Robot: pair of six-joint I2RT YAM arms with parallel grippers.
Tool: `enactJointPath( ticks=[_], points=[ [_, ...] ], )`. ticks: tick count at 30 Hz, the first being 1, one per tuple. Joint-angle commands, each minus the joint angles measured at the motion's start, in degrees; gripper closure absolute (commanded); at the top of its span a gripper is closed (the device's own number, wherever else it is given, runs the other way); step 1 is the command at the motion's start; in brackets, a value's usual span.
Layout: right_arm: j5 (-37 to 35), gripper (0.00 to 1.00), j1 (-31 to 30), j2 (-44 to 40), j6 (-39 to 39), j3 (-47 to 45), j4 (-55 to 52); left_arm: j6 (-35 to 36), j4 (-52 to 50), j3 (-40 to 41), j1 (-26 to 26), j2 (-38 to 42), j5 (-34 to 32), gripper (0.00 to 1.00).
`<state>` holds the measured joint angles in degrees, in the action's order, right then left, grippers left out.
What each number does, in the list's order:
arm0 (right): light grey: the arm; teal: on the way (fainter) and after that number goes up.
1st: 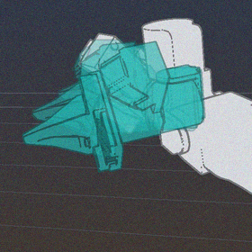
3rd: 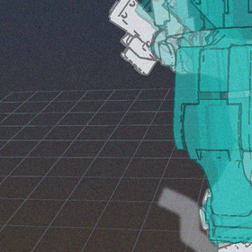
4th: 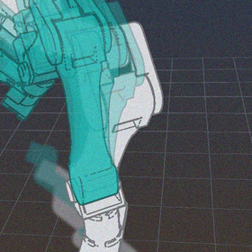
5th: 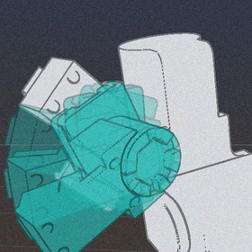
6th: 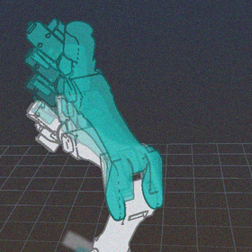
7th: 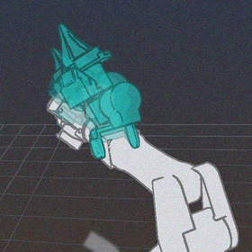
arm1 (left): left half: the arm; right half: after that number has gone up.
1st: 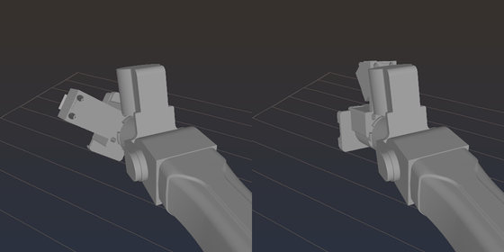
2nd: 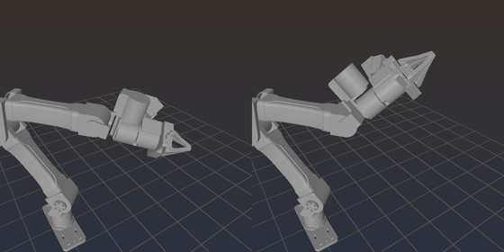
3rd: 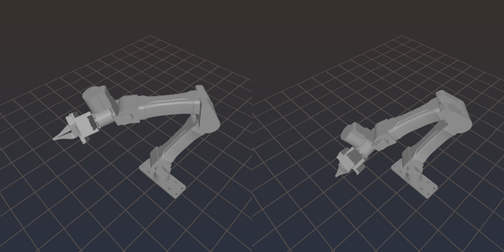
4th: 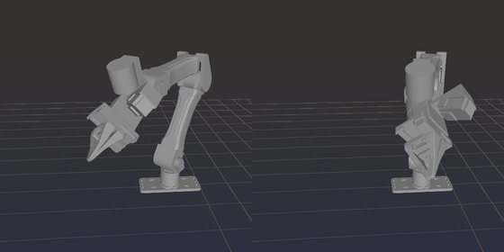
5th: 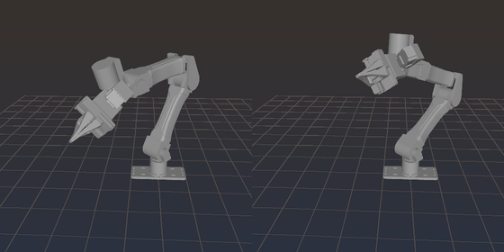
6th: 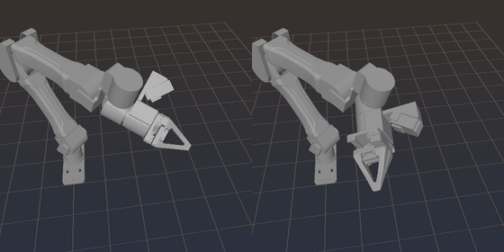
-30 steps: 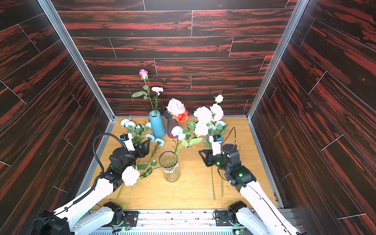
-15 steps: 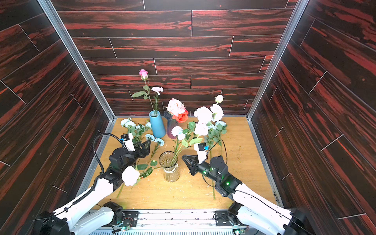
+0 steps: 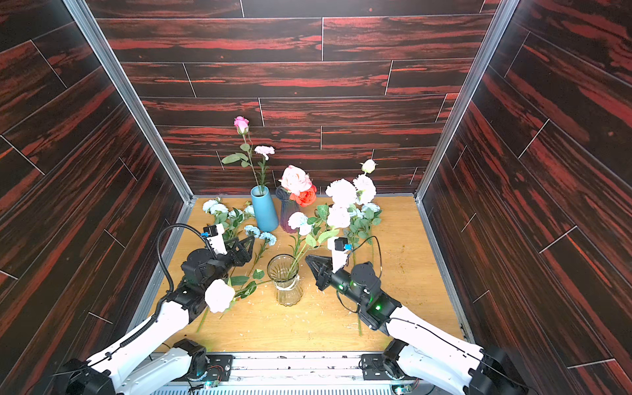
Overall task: Pick out blue flowers from the vase
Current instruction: Pick up the flower from the vase.
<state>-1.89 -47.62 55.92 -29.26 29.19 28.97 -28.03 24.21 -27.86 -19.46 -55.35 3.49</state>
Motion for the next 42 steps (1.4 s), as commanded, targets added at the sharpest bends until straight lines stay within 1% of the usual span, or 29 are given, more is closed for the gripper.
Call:
enactJointPath(
  ticks=[1,5,9,11,14,16,23,25,29,37,42],
  points=[
    [-3.1,0.85,-0.3,2.8,2.4,3.8,-1.5,0.7,-0.2,-1.6,0.0,1.3,1.6,0.21],
    [-0.3,0.85,-0.4,6.3,4.1,6.9,-1.2,0.4,0.2,-1.9,0.0,0.8,2.7,0.21],
    [6.3,0.84,-0.3,6.4,3.7,8.6,-1.5,0.2,0.5,-2.6,-0.1,-0.1,4.2,0.21],
    [9.8,0.83,-0.3,6.7,3.6,9.9,-3.4,-0.1,1.1,-2.6,-0.2,-0.6,4.7,0.21],
    [13.6,0.82,-0.4,7.9,3.5,11.8,-5.5,-0.8,2.4,-2.7,-0.3,-1.7,5.8,0.21],
    [14.6,0.81,-0.5,9.0,3.5,12.5,-5.8,-0.9,2.7,-3.1,-0.5,-2.4,6.3,0.21],
    [13.0,0.81,-0.5,12.7,3.9,13.9,-5.8,-0.6,2.5,-4.0,-1.5,-3.5,6.4,0.21],
    [11.4,0.81,-0.5,12.8,3.9,14.2,-6.6,-0.4,2.4,-4.1,-1.7,-3.7,6.3,0.21],
    [8.1,0.82,-0.5,10.8,3.3,13.4,-8.6,-0.3,2.3,-4.2,-2.0,-3.9,6.0,0.21],
    [9.2,0.81,-0.6,6.9,1.1,11.6,-10.0,-0.3,2.7,-4.3,-2.4,-4.3,5.7,0.21],
    [6.8,0.76,-0.7,5.5,1.0,10.1,-10.3,-0.3,2.6,-4.1,-2.4,-3.8,5.3,0.21]
  ],
)
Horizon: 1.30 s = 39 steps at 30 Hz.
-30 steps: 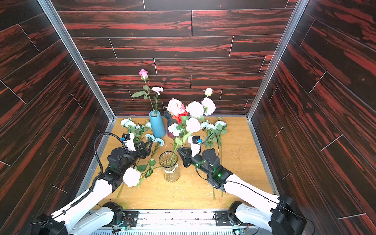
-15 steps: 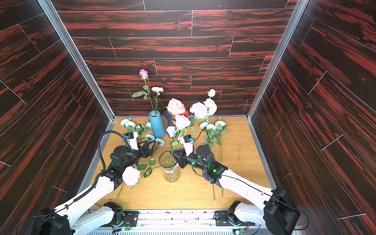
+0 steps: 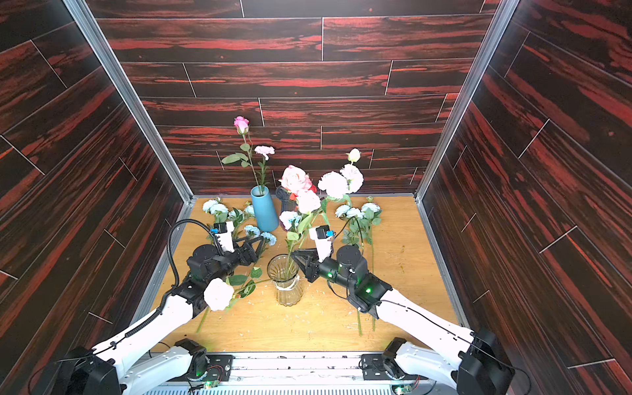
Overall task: Pick out blue flowers from the vase
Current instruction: Pick up the flower from the vase.
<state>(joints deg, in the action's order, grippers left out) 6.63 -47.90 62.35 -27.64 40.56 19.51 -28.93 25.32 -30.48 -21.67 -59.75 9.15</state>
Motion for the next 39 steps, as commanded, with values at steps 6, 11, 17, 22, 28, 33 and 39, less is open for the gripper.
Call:
enactJointPath(
  ticks=[6,11,17,22,28,33,39],
  points=[
    [-5.2,0.72,-0.4,-1.1,-1.0,-2.2,0.8,0.8,1.1,-1.6,-0.4,0.7,-0.6,0.21],
    [-8.1,0.71,-0.3,-1.3,-1.1,-2.4,1.9,0.9,1.0,-1.5,-0.4,0.6,-0.9,0.21],
    [-9.7,0.72,-0.2,1.4,-0.7,-1.3,3.5,1.0,1.1,-1.7,-0.4,0.3,-0.7,0.21],
    [-10.2,0.76,-0.2,3.9,-0.7,-0.3,5.4,1.2,0.8,-1.7,-0.3,0.5,-1.0,0.21],
    [-10.7,0.88,-0.2,5.2,0.0,1.3,5.8,1.3,0.6,-1.8,-0.4,0.4,-1.0,0.21],
    [-9.4,0.99,-0.2,5.3,0.2,3.0,4.6,1.7,0.3,-1.7,-0.4,0.9,-1.5,0.21],
    [-7.3,1.0,-0.2,3.2,1.6,8.1,-1.6,2.2,0.1,-1.3,-0.4,1.2,-2.4,0.21]
  ],
)
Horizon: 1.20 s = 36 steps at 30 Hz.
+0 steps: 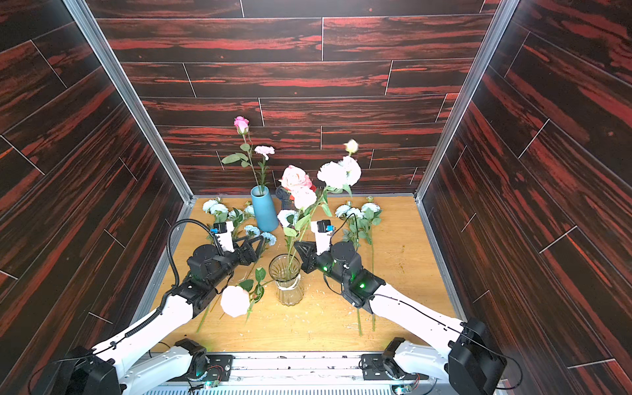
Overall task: Pick out blue flowers from the vase
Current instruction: Pick up the flower from the vase, then place the flower at the center of the board.
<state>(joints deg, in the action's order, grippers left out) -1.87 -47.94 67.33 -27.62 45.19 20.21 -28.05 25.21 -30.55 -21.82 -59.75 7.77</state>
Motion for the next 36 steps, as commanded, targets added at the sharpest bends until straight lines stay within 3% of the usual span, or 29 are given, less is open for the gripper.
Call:
enactJointPath(
  ticks=[1,11,36],
  points=[
    [1.1,1.0,-0.1,-2.3,2.1,4.6,-3.9,1.3,0.1,-1.3,-0.2,1.2,-1.2,0.21],
    [-0.6,1.0,-0.1,-3.0,7.2,19.2,-22.8,1.4,-0.1,-0.6,-0.2,2.0,-2.5,0.21],
    [-10.4,1.0,-0.1,-5.6,16.5,42.6,-45.5,1.5,-0.8,0.8,-0.2,3.7,-6.2,0.21]
  ],
)
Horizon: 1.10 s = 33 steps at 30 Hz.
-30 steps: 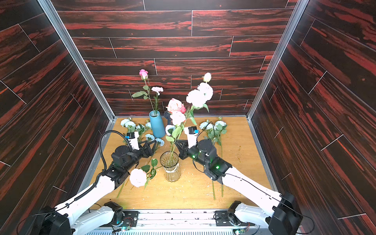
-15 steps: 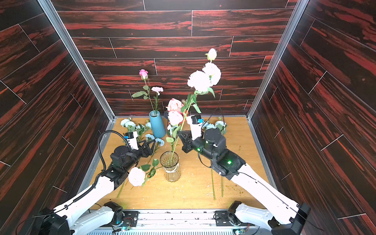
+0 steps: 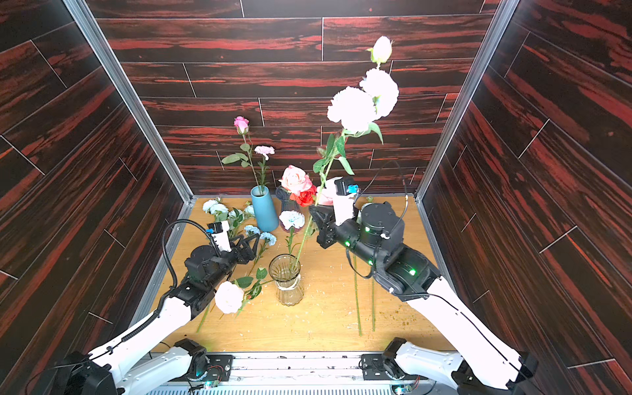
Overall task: Pick out blue flowers from the vase
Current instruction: Place the flower at the center of the board.
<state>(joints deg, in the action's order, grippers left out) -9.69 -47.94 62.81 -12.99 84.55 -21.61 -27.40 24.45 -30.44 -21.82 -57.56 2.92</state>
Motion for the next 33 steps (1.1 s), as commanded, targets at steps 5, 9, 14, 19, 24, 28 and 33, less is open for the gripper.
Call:
enactJointPath(
  ticks=[5,9,14,19,24,28,33],
  points=[
    [-4.1,1.0,-0.1,-1.4,2.8,8.9,-10.3,1.0,-0.4,0.8,-0.2,1.8,-1.7,0.21],
    [-8.3,1.0,-0.1,-2.7,3.5,11.5,-14.7,1.0,-0.4,0.8,-0.2,1.8,-1.8,0.21],
    [-16.2,1.0,-0.2,-2.9,3.6,13.7,-21.0,0.8,-0.3,0.7,-0.2,1.6,-1.8,0.21],
    [-25.3,1.0,0.5,-2.3,2.9,12.9,-27.8,0.7,-0.2,0.7,-0.2,1.6,-1.9,0.21],
    [-25.3,1.0,7.1,-2.7,0.5,8.7,-31.5,0.6,0.1,0.6,-0.2,1.0,-1.7,0.21],
    [-16.1,1.0,18.3,-2.5,-0.1,4.8,-32.1,0.5,0.1,0.6,-0.2,0.8,-1.8,0.21],
    [-4.9,1.0,27.1,1.6,0.0,0.8,-32.7,0.7,0.0,0.6,-0.2,0.6,-2.1,0.21]
  ],
)
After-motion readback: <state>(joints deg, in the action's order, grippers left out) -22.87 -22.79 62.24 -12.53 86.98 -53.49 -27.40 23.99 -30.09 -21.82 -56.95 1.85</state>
